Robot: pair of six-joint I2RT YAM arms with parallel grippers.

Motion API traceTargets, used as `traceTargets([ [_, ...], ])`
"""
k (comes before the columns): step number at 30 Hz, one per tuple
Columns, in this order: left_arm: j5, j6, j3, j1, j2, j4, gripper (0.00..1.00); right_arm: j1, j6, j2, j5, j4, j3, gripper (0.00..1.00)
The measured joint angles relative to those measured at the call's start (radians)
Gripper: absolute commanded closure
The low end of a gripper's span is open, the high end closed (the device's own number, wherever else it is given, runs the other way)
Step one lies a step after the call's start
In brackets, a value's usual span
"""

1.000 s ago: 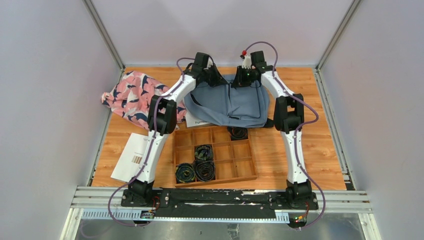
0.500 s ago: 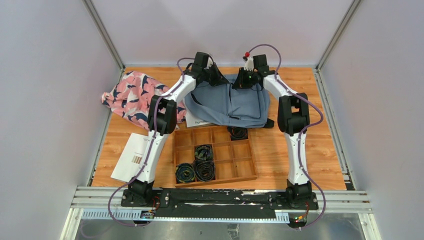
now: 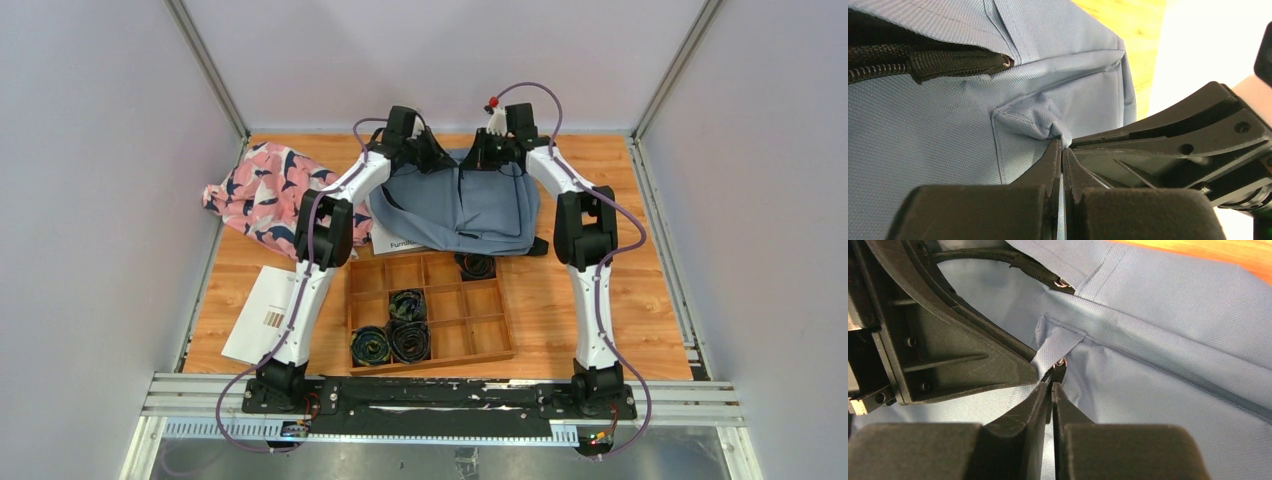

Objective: Pack the student bag
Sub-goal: Zip the student bag at the center of the board.

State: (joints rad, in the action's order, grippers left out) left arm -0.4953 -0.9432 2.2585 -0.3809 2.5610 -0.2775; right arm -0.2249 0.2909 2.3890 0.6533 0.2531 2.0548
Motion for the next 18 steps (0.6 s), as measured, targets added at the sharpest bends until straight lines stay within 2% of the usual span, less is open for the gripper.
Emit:
traceTargets([
  [3,0.0,-0.004,0.0,0.0,0.0,0.004,1.0,0.0,0.004,0.0,0.002,0.002,0.0,0.99],
  [5,0.0,-0.008,0.0,0.0,0.0,0.006,1.0,0.0,0.003,0.0,0.002,0.001,0.0,0.99],
  [6,0.0,-0.009,0.0,0.0,0.0,0.007,1.0,0.0,0.003,0.0,0.002,0.0,0.0,0.96],
  [9,0.0,-0.011,0.0,0.0,0.0,0.007,1.0,0.0,0.001,0.0,0.001,0.003,0.0,0.76],
  [11,-0.001,-0.012,0.0,0.0,0.0,0.008,1.0,0.0,-0.002,0.0,-0.003,0.002,0.0,0.69],
  [14,-0.003,-0.012,0.0,0.0,0.0,0.009,1.0,0.0,-0.006,0.0,-0.016,0.002,-0.005,0.67],
  [18,-0.009,-0.013,0.0,0.003,0.0,0.012,1.0,0.0,-0.007,0.0,-0.018,0.002,-0.018,0.7],
])
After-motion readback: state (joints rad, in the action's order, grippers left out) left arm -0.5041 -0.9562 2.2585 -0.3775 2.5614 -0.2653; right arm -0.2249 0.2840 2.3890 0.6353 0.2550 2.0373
